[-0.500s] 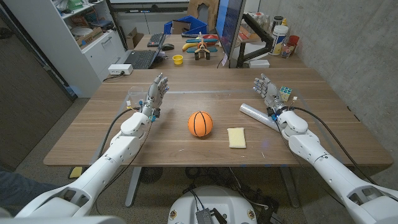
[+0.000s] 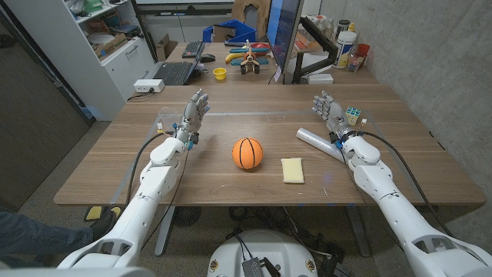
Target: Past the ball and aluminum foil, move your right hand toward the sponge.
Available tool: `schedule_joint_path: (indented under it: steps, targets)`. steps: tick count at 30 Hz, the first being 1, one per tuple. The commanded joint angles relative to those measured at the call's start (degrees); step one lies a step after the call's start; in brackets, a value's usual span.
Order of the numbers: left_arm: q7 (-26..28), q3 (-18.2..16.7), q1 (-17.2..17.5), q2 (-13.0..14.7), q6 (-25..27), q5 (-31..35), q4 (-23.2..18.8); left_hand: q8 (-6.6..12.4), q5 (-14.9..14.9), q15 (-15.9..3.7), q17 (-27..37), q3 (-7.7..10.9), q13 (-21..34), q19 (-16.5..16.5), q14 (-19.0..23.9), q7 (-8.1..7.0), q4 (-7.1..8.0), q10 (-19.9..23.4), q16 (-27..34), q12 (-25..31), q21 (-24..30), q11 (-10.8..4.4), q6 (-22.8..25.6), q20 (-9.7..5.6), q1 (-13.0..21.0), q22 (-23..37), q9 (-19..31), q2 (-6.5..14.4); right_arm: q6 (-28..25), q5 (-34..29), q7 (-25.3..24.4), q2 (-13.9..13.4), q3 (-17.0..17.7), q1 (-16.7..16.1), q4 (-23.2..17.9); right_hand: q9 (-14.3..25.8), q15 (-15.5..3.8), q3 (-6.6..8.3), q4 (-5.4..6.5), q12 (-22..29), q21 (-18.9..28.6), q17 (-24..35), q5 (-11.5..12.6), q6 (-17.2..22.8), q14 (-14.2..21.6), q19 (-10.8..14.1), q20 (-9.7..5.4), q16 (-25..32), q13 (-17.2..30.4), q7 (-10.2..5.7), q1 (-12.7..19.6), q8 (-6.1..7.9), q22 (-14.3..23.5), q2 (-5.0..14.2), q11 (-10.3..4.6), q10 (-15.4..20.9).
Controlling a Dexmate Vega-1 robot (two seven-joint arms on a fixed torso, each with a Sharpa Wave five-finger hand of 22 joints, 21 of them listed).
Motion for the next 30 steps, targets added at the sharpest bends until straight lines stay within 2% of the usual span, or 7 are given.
schedule_joint_path:
  steps: [1,12,19,30]
  targets:
    - [-5.3,-7.8,0.3,-6.7,2.8,8.9,-1.1,0.39,0.4,-0.35,0.3,0.27,0.1,-3.1,-0.3,0.35,-0.07,-0.1,0.3,0.5,-0.2,-0.12,0.5,0.18,0.7,0.2,0.2,0.2,-0.2,-6.9,4.7,6.0,6.9,-0.2,0.6,0.3,-0.32,0.29,0.04,0.0,-0.2,0.1,0.3,0.4,0.6,0.9,-0.08,0.3,0.3,-0.27,0.3,0.11,0.1,0.01,-0.22,0.7]
    - [-7.5,-10.5,-0.7,-9.3,3.7,12.4,-0.4,0.35,0.4,-0.40,0.3,0.19,0.1,-3.0,-0.2,0.20,-0.09,-0.1,0.3,0.5,-0.4,-0.10,0.5,0.23,0.7,0.2,0.2,0.3,2.4,-9.6,7.6,8.6,9.8,1.1,3.2,0.3,-1.10,0.17,-0.07,0.1,-0.4,0.1,0.3,0.3,1.2,1.9,-0.43,0.5,0.3,-0.86,0.2,0.04,0.1,-0.06,-0.75,1.4]
    - [-8.1,-11.6,-0.7,-10.1,4.2,13.7,-0.8,0.35,0.4,-0.42,0.3,0.12,0.1,-3.1,-0.2,0.26,-0.11,-0.1,0.3,0.5,-0.7,-0.23,0.6,0.35,0.8,0.2,0.2,0.4,4.4,-10.9,9.0,9.3,10.6,1.8,4.4,0.3,-1.33,0.11,-0.18,0.1,-0.6,0.1,0.4,0.3,1.6,2.6,-0.59,0.5,0.3,-1.28,0.2,-0.01,0.1,-0.08,-1.54,1.8]
    - [-8.7,-12.6,-1.1,-10.7,4.8,14.8,-1.1,0.33,0.5,-0.47,0.3,0.00,0.0,-3.0,-0.2,0.16,-0.13,0.1,0.3,0.6,-1.0,-0.18,0.6,0.60,0.8,0.2,0.2,0.5,6.3,-12.0,10.2,9.9,11.7,2.4,5.5,0.3,-1.68,0.08,-0.28,0.1,-0.8,0.1,0.5,0.5,2.3,3.3,-0.66,0.7,0.3,-1.72,0.1,0.05,0.1,-0.04,-1.67,2.1]
